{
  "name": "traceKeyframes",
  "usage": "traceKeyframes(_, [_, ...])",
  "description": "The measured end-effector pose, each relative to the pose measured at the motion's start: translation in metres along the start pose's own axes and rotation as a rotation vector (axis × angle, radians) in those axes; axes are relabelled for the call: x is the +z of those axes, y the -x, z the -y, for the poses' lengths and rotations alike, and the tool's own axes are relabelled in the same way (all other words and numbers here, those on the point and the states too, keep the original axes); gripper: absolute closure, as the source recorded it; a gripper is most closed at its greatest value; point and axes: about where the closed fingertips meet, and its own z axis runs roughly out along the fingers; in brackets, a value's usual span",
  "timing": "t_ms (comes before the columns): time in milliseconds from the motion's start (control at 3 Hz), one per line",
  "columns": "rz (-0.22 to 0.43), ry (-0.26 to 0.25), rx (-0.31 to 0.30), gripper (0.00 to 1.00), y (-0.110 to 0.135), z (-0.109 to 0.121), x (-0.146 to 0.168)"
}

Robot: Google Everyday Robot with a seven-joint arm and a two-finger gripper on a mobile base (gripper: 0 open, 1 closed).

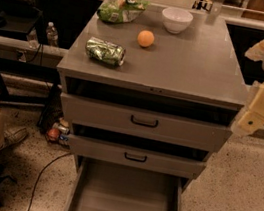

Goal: Place green can into bottom drawer

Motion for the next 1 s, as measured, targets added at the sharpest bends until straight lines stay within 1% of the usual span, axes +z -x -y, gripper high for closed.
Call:
traceKeyframes(333, [0.054, -0.003, 0.033, 0.00, 0.028, 0.033, 0.021])
traceKeyframes(667, [0.098, 0.010, 0.095, 0.00, 0.061, 0.057, 0.040])
traceKeyframes(1000, [0.099, 0.040, 0.126, 0.00, 0.115, 0.070, 0.064])
